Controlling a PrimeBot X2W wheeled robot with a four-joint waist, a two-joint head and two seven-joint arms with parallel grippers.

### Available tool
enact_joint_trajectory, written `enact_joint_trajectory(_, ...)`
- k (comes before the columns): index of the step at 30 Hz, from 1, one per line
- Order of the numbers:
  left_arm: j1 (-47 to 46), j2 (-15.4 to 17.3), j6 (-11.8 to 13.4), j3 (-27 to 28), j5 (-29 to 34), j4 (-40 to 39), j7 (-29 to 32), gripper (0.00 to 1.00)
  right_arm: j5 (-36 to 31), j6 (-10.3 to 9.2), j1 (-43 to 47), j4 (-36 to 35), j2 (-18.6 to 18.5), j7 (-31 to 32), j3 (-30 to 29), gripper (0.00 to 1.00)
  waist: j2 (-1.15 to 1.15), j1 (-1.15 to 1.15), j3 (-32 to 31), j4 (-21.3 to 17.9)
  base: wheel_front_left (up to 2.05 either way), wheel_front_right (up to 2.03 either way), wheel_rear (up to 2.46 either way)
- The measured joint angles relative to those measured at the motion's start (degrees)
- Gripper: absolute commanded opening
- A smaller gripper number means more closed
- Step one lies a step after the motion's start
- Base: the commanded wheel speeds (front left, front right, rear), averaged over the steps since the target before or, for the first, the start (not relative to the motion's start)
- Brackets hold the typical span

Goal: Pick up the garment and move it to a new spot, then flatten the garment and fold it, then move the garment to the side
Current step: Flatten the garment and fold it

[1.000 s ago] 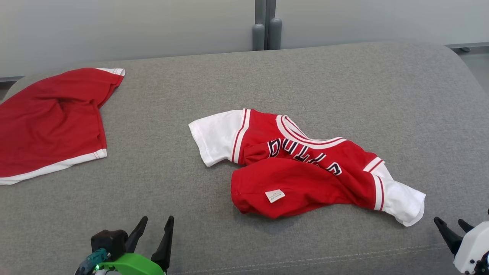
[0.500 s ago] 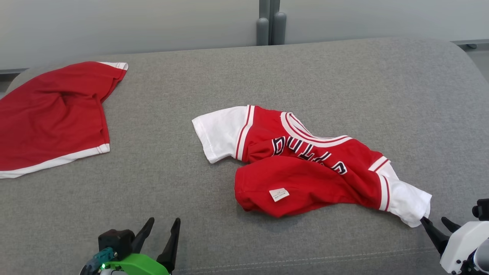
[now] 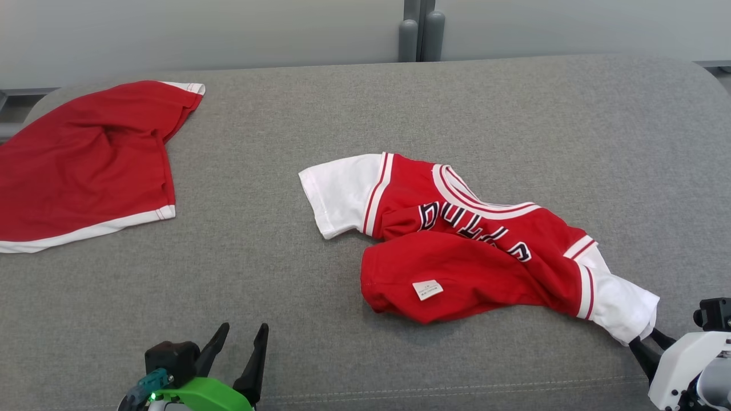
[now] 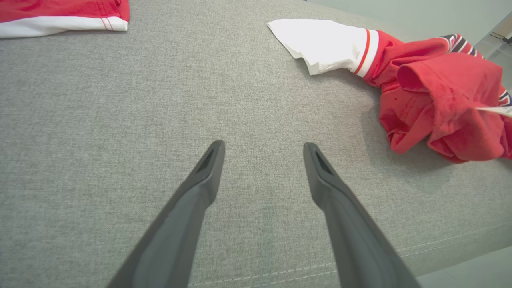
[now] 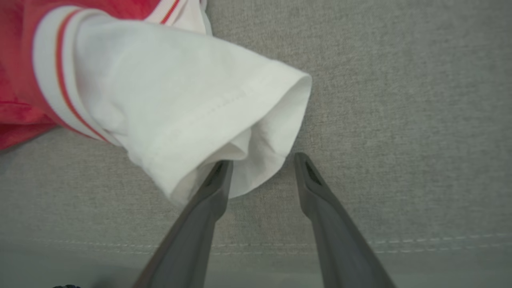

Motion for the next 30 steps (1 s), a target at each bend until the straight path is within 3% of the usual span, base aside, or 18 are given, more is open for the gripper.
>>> enact_joint_trajectory(2, 0.00, 0.00, 0.00, 0.01, 0.00, -0.01, 0.00, 1.00, -0.05, 0.00, -0.09, 0.40, 0.09, 0.00, 0.00, 0.71, 0.00, 0.00, 0.10, 0.09, 0.00, 0.00, 0.00)
enact_joint_trajectory(3, 0.00, 0.00, 0.01, 0.03, 0.00, -0.02, 0.00, 1.00, -0.05, 0.00, -0.19, 0.60, 0.09, 0.00, 0.00, 0.53, 0.00, 0.00, 0.14, 0.13, 0.00, 0.00, 0.00)
enact_joint_trajectory(5, 0.00, 0.00, 0.01, 0.08, 0.00, -0.04, 0.00, 1.00, -0.11, 0.00, -0.58, 0.97, 0.08, -0.20, -0.01, 0.33, 0.00, 0.00, 0.24, 0.20, 0.00, 0.00, 0.00)
enact_joint_trajectory(6, 0.00, 0.00, 0.01, 0.12, 0.00, -0.04, 0.00, 1.00, -0.15, 0.00, -0.72, 1.02, 0.09, -0.62, -0.04, 0.10, 0.00, 0.00, 0.28, 0.22, 0.00, 0.00, 0.00)
enact_joint_trajectory(7, 0.00, 0.00, 0.01, 0.18, 0.00, -0.04, 0.00, 1.00, -0.15, 0.00, -0.88, 1.07, 0.12, -0.86, -0.12, 0.00, 0.00, 0.00, 0.30, 0.23, 0.00, 0.00, 0.00)
enact_joint_trajectory(13, -0.04, -0.19, -0.12, -0.59, -0.34, -1.14, 0.82, 1.00, -0.14, 0.16, -2.14, 1.01, -0.03, -1.97, -0.89, 0.00, 0.00, 0.00, 0.44, 0.14, 0.00, 0.00, 0.00)
enact_joint_trajectory(22, -6.87, -3.63, -4.81, -6.50, -0.43, -7.38, 5.38, 1.00, -0.16, 0.47, -2.97, 1.29, -0.15, -2.29, -0.27, 0.00, 0.00, 0.00, 1.00, 0.00, 0.00, 0.00, 0.00)
enact_joint_trajectory(30, -9.14, -4.10, -5.11, -7.30, -1.75, -6.66, 10.73, 1.00, -1.24, 0.51, -5.33, 1.02, 0.71, -2.25, 1.51, 0.00, 0.00, 0.00, 1.96, -1.45, 0.00, 0.00, 0.00)
